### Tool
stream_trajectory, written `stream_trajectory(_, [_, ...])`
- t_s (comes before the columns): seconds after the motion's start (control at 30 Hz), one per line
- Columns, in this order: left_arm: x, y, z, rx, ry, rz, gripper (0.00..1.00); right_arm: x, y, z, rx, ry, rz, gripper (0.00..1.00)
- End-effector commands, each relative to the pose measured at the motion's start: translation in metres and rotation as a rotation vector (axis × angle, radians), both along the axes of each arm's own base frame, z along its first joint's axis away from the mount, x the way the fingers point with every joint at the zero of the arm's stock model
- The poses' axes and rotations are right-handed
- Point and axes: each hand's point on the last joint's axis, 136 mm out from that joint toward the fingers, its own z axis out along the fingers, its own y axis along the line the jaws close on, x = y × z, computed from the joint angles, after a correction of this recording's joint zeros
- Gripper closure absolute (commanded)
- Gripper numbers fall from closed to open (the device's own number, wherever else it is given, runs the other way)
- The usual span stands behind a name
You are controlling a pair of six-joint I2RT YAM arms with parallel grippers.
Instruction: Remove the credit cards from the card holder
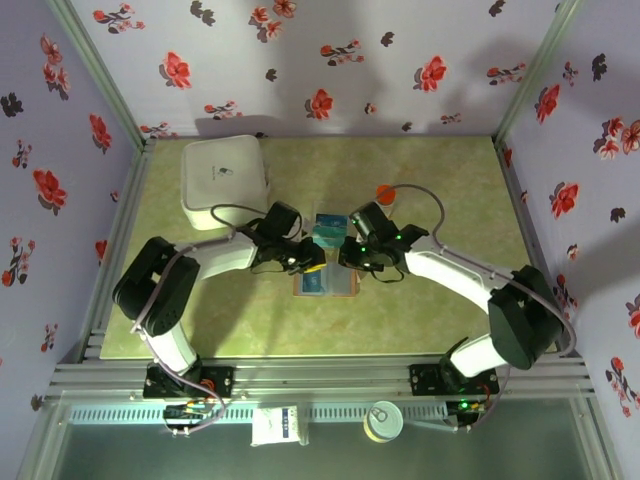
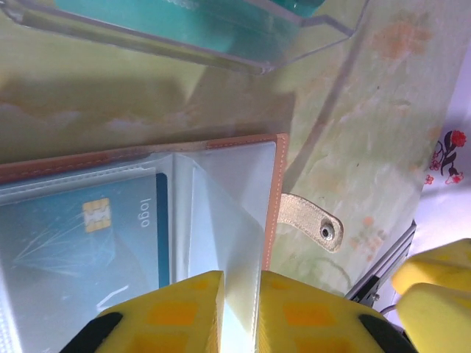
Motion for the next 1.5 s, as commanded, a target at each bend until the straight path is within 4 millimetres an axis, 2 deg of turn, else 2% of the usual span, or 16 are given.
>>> stream_trajectory(0.0, [-0.003,-0.011,-0.003,0.002,0.028,-0.033,0.82,-0.002,-0.016,0.002,-0.028,-0.016,-0.020,0.79])
stream_trajectory(0.27, [0.000,-0.032,-0.006,0.000,0.036,-0.073,0.82,-0.006,-0.029,0.001,-0.031,-0.017,-0.044,0.79])
stream_trajectory(0.53, [0.004,-0.051,0.001,-0.010,0.028,-0.117,0.73,-0.009,-0.034,0.004,-0.026,-0.022,-0.054,0.79])
stream_trajectory(0.8, [0.007,-0.053,0.005,-0.008,0.018,-0.133,0.72,-0.007,-0.030,0.006,-0.003,-0.021,-0.058,0.78])
stream_trajectory(1.07, [0.007,-0.035,0.003,0.002,0.015,-0.102,0.73,-0.004,-0.014,-0.001,0.035,0.022,-0.034,0.78])
stream_trajectory(1.47, [0.005,0.016,-0.004,0.039,0.015,-0.019,0.76,0.002,0.024,-0.014,0.050,0.074,0.035,0.78])
